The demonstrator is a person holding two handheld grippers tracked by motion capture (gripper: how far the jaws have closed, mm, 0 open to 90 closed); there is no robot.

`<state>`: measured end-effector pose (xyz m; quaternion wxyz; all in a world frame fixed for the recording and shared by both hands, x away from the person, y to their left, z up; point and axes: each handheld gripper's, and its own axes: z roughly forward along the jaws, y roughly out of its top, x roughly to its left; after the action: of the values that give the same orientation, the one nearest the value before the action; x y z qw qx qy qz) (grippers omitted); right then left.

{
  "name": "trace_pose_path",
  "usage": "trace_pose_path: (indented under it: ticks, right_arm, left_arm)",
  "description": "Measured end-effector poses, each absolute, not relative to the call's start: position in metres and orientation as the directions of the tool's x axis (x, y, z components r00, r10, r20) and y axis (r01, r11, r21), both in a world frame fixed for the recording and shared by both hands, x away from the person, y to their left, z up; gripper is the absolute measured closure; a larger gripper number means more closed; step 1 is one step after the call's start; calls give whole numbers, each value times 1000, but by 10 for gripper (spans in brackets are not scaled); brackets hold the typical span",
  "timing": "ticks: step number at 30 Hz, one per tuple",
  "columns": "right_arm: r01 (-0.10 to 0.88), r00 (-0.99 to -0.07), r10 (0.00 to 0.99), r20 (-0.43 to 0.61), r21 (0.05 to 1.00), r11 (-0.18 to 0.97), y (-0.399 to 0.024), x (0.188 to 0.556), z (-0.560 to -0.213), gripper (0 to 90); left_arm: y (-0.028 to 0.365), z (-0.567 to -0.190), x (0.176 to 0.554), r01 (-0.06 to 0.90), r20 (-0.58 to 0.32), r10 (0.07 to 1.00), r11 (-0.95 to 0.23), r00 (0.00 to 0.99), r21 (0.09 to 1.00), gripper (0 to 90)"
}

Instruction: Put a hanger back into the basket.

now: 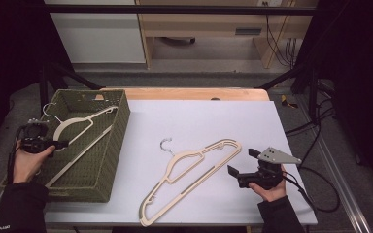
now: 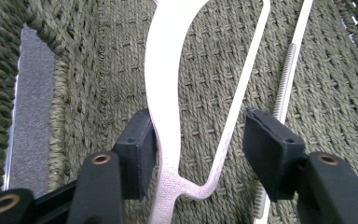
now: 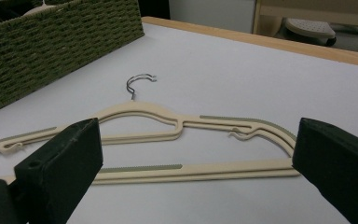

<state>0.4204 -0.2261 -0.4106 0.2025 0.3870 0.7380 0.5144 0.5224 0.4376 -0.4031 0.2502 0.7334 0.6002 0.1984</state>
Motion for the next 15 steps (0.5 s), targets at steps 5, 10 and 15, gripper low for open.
trace_pose_path:
  ticks: [5,10,15]
  right_arm:
    - [361,-618,780,101,917,167,-226,420,-410,21]
    - [360,-617,780,104,919,163,-227,419,-409,21]
    - [354,-618,780,102,921,160,-228,418,-407,21]
  left_arm:
    - [439,-404,522,795,-16,984,-133,177,591,366]
    - [437,-389,514,753,-37,982,-118,186,648,323]
    - [430,-374,506,690,-27,976,-134,216,711,260]
